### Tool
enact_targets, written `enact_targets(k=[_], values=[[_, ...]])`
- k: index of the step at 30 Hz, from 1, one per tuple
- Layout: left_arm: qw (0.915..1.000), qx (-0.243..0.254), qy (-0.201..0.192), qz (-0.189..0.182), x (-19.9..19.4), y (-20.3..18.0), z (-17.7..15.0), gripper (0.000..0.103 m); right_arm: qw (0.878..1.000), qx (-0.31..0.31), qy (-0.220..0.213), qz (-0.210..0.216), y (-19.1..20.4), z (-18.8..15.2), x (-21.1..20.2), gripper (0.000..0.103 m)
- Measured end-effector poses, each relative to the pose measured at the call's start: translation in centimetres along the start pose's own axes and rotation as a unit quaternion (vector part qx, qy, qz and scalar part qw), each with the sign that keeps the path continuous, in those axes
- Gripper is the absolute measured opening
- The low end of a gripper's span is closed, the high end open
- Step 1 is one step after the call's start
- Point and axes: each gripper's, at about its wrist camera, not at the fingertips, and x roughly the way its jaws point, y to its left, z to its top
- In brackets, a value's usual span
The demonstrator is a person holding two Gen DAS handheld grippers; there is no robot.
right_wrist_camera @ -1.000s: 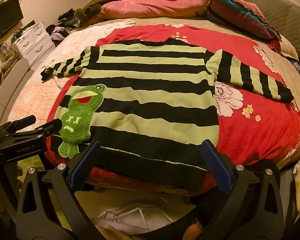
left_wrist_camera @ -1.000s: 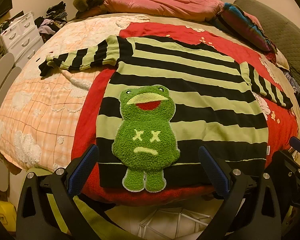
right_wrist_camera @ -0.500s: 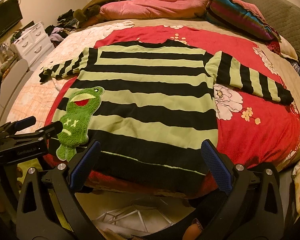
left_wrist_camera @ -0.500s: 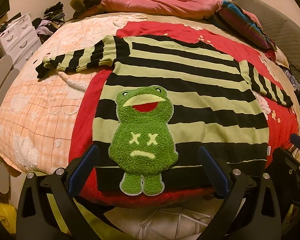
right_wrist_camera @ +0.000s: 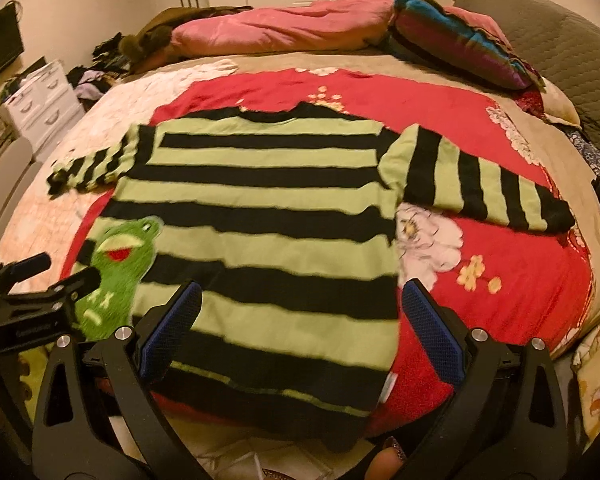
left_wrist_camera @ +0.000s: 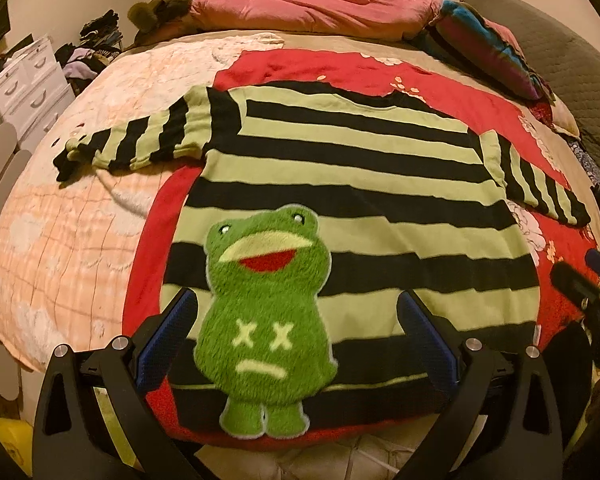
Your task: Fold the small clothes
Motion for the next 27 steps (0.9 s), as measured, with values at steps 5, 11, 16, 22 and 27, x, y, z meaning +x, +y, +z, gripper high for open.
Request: enact_targets(k=[5, 11, 16, 22, 27], values=[[1.0000, 0.002, -0.001, 0.004, 1.2, -0.4, 1.7, 0.099, 1.000, 0.012, -0.005, -0.022, -1.9, 1.7, 1.5, 0.094], [1.0000, -0.002, -0.004, 0.003, 2.9, -0.9, 4.2, 0.099, 0.998, 0.042, -0.008, -0.043, -4.9, 3.5, 3.2, 0.094], [0.9999, -0.014, 0.006, -0.005, 5.0, -1.0, 6.5, 0.099, 0.996, 0.067, -0.009, -0.060, -7.6, 4.6, 4.4, 0.094], [0.9998, -0.018, 0.010, 0.003, 7.5, -1.2, 9.1, 0.099, 0.989, 0.110, -0.011, -0.094, -12.5, 5.7, 6.2, 0.094], [0.9998, -0.008, 0.006, 0.016, 9.4, -2.0, 11.0, 0.099, 0.982, 0.144, -0.008, -0.122, -16.9, 6.3, 7.5, 0.094]])
